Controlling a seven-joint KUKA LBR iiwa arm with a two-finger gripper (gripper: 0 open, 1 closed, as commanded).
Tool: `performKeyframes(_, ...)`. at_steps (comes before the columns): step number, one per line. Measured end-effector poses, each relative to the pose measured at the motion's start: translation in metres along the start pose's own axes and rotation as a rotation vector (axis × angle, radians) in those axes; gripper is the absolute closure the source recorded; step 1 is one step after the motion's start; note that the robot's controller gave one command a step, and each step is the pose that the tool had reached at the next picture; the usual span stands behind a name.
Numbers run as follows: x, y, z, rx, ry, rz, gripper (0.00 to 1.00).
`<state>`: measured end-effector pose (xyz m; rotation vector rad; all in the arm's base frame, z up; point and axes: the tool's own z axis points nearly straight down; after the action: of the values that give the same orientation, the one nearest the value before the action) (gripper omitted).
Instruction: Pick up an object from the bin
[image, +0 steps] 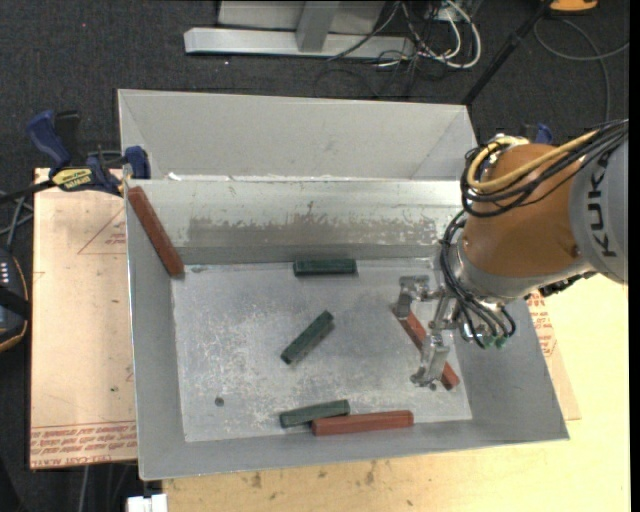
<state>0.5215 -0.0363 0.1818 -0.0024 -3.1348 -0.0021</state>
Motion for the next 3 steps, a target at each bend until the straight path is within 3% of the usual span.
performKeyframes(1, -0.002, 0.0, -0.004, 0.001, -0.008, -0.001, 0.0)
performKeyframes(2, -0.013, -0.031, 0.038, 0.0, -0.017, 0.016, 0.0)
performKeyframes(3, -0.017, -0.042, 0.053, 0.001, -0.012, 0.023, 0.0)
